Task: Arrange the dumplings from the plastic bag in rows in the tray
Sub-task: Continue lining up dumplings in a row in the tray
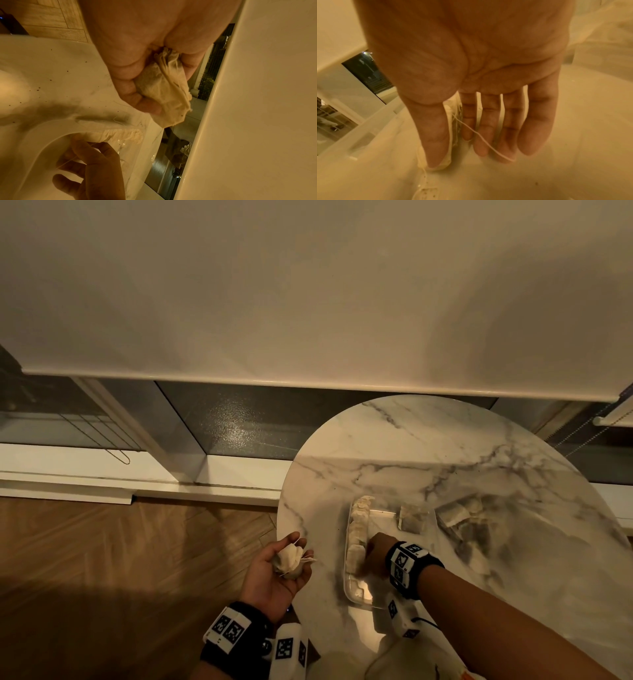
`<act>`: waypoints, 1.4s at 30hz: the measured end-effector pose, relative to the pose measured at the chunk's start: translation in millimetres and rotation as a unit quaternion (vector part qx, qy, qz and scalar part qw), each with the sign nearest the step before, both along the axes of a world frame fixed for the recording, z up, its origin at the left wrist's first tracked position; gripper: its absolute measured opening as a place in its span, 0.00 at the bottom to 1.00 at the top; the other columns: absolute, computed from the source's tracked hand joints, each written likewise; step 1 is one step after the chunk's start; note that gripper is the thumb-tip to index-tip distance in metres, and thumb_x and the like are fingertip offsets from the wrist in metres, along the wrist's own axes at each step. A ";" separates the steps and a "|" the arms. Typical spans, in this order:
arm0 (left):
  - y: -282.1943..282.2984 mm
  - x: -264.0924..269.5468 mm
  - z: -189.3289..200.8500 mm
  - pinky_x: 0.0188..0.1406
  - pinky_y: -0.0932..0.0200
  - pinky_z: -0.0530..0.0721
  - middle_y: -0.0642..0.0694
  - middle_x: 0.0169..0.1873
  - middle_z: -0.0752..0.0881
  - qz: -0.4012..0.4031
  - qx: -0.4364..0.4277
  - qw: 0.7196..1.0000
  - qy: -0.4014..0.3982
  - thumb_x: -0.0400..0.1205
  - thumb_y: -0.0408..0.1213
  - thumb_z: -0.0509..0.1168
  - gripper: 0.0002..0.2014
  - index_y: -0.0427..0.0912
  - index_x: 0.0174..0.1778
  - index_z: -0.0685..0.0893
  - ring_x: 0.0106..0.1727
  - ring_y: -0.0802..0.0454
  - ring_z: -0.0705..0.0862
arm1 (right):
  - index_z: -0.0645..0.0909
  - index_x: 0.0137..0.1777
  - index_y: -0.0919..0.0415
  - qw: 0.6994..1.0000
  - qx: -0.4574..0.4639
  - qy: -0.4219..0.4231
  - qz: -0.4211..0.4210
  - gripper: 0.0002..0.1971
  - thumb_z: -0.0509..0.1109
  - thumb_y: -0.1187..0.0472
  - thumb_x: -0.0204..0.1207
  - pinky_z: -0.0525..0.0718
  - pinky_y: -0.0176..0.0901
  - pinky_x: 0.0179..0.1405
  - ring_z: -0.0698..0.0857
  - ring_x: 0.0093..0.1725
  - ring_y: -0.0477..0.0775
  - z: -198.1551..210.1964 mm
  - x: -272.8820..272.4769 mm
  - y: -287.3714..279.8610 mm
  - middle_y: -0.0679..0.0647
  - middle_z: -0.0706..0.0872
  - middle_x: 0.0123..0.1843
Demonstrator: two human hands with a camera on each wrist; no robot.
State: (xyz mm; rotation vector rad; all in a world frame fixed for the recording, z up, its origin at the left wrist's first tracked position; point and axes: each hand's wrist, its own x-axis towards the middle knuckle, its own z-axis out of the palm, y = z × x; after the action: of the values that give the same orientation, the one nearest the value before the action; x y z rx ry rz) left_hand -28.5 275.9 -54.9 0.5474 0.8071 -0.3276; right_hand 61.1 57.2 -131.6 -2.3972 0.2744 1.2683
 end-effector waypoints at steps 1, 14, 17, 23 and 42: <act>0.2 -0.6 0.0 0.34 0.54 0.87 0.41 0.45 0.90 0.001 0.001 1.000 0.001 0.74 0.36 0.68 0.14 0.38 0.54 0.86 0.42 0.43 0.87 | 0.88 0.54 0.49 1.000 -0.001 0.000 0.006 0.32 0.87 0.44 0.47 0.90 0.50 0.52 0.89 0.46 0.53 2.1 0.1 0.8 0.50 0.90 0.47; -10.8 -2.3 10.9 0.32 0.55 0.86 0.40 0.43 0.90 -0.003 0.014 1.000 -0.001 0.74 0.36 0.69 0.12 0.36 0.53 0.87 0.40 0.43 0.88 | 0.87 0.52 0.53 0.999 -0.001 -0.039 0.038 0.21 0.82 0.45 0.62 0.89 0.45 0.47 0.89 0.48 0.54 19.0 4.1 -7.1 0.53 0.90 0.48; -15.2 -2.6 13.1 0.32 0.54 0.86 0.40 0.42 0.90 -0.011 0.017 1.000 -0.005 0.72 0.35 0.70 0.13 0.36 0.51 0.87 0.40 0.43 0.88 | 0.87 0.48 0.55 0.992 0.026 -0.126 0.017 0.14 0.76 0.46 0.73 0.86 0.44 0.45 0.88 0.46 0.51 44.7 -4.3 -9.6 0.52 0.90 0.46; -27.4 -2.3 15.9 0.34 0.52 0.88 0.39 0.44 0.89 -0.024 0.003 1.000 -0.016 0.75 0.36 0.68 0.14 0.35 0.55 0.87 0.40 0.42 0.88 | 0.86 0.44 0.47 0.931 0.261 -0.255 0.001 0.07 0.77 0.47 0.72 0.88 0.44 0.45 0.86 0.39 0.42 101.0 -45.7 -3.4 0.45 0.88 0.39; -46.4 -0.8 19.6 0.41 0.49 0.82 0.39 0.43 0.88 -0.071 0.000 0.997 -0.020 0.75 0.36 0.68 0.09 0.37 0.47 0.87 0.41 0.42 0.86 | 0.85 0.39 0.51 0.887 0.328 -0.326 -0.013 0.07 0.77 0.51 0.72 0.84 0.38 0.41 0.86 0.42 0.45 113.5 -73.3 -3.6 0.46 0.88 0.38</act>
State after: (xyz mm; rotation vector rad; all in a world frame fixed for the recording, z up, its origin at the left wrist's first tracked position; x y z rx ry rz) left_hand -29.2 229.4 -35.3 0.6110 0.7314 -0.4451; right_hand -12.2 53.6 -18.1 -2.0337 -0.2861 0.3696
